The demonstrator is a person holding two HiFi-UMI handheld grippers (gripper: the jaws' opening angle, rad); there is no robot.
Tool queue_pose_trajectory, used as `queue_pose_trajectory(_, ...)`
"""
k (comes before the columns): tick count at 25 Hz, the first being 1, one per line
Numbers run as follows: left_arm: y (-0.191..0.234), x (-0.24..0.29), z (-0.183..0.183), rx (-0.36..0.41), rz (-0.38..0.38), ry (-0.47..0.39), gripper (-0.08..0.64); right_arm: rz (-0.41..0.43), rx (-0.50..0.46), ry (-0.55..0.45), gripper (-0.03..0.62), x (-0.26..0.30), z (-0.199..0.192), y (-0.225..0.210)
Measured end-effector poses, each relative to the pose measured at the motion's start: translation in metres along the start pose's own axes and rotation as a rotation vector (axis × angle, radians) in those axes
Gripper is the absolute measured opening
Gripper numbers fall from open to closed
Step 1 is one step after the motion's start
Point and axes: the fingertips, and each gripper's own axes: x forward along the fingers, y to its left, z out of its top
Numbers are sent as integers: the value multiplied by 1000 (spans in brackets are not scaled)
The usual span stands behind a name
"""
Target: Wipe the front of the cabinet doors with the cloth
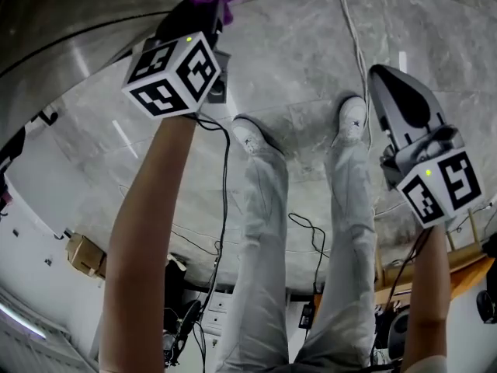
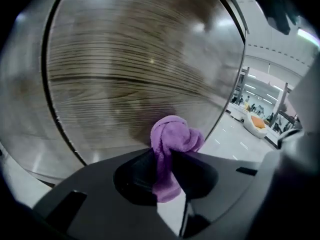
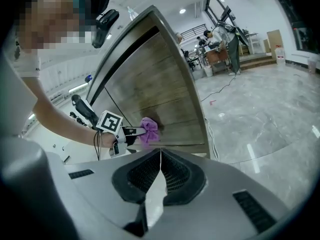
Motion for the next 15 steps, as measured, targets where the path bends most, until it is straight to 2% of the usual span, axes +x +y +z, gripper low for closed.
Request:
queue_pose_trajectory(5,55,-19,-20,-27,37,27,83,46,-36,30,28,29,-9,35)
queue_pose_trajectory(8,84,-27,-28,-14,55,53,83,57,-35,33,28,41,-16,49)
queue_pose_trajectory(15,121,-42,-37,-54,120,64,83,60,-21,33,28,48,-25,58)
